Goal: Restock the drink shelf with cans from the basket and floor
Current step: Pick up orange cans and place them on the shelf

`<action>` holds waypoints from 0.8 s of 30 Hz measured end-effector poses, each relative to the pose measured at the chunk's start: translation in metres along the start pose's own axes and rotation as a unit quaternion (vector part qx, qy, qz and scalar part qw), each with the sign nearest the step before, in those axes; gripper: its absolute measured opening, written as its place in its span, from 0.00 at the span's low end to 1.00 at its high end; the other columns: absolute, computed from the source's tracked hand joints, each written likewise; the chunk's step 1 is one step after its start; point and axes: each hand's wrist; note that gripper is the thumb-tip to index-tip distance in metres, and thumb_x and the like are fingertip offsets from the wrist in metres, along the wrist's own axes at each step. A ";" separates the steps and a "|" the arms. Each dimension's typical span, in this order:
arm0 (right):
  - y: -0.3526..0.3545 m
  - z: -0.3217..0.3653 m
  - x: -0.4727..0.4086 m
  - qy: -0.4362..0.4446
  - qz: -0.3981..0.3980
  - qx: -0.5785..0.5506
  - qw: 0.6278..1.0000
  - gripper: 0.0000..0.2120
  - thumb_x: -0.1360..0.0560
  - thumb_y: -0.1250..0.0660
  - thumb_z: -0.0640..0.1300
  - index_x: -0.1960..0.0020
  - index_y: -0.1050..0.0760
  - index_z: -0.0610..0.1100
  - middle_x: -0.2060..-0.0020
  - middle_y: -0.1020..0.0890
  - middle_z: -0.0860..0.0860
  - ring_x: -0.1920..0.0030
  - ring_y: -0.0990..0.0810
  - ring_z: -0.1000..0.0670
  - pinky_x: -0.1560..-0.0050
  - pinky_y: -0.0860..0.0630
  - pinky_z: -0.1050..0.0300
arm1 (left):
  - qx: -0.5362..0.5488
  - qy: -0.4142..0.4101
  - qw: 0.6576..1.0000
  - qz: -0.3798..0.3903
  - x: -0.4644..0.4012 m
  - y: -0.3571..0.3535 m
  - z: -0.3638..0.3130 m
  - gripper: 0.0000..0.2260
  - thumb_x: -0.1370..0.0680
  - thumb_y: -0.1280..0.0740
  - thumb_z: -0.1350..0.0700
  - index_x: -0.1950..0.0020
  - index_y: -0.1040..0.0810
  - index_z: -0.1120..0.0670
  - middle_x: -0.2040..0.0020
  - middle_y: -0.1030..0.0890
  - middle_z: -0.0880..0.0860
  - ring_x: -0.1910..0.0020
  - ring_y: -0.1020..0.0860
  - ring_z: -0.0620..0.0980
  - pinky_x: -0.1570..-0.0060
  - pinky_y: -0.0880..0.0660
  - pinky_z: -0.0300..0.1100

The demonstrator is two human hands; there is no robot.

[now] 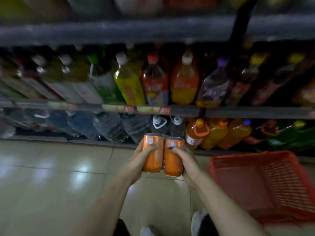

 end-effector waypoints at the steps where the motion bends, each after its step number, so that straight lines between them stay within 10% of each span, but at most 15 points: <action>1: -0.010 0.032 0.028 0.024 0.002 0.006 1.000 0.26 0.39 0.24 0.53 0.41 0.18 0.49 0.50 0.14 0.40 0.54 0.15 0.38 0.47 0.18 0.32 | -0.004 -0.015 1.000 0.010 0.027 -0.007 -0.032 0.32 0.33 0.19 0.44 0.31 0.24 0.43 0.40 0.15 0.57 0.49 0.13 0.58 0.59 0.16 0.51; 9: -0.082 0.304 0.251 0.196 0.048 0.012 0.979 0.21 0.33 0.29 0.45 0.39 0.19 0.52 0.51 0.12 0.46 0.55 0.14 0.45 0.64 0.18 0.52 | -0.021 -0.212 0.975 0.069 0.232 -0.080 -0.293 0.23 0.30 0.26 0.47 0.36 0.22 0.43 0.43 0.12 0.49 0.47 0.13 0.50 0.54 0.15 0.49; 24: -0.116 0.666 0.512 0.516 0.080 0.041 0.852 0.22 0.29 0.32 0.44 0.38 0.24 0.36 0.56 0.18 0.40 0.59 0.19 0.42 0.59 0.19 0.44 | -0.057 -0.546 0.816 0.182 0.452 -0.245 -0.653 0.33 0.32 0.27 0.41 0.30 0.23 0.54 0.41 0.14 0.58 0.48 0.14 0.57 0.54 0.18 0.54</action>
Point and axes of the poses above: each hand's wrist, its own x-axis away from the middle knuckle, its own y-axis out of the back of the hand, z = x × y
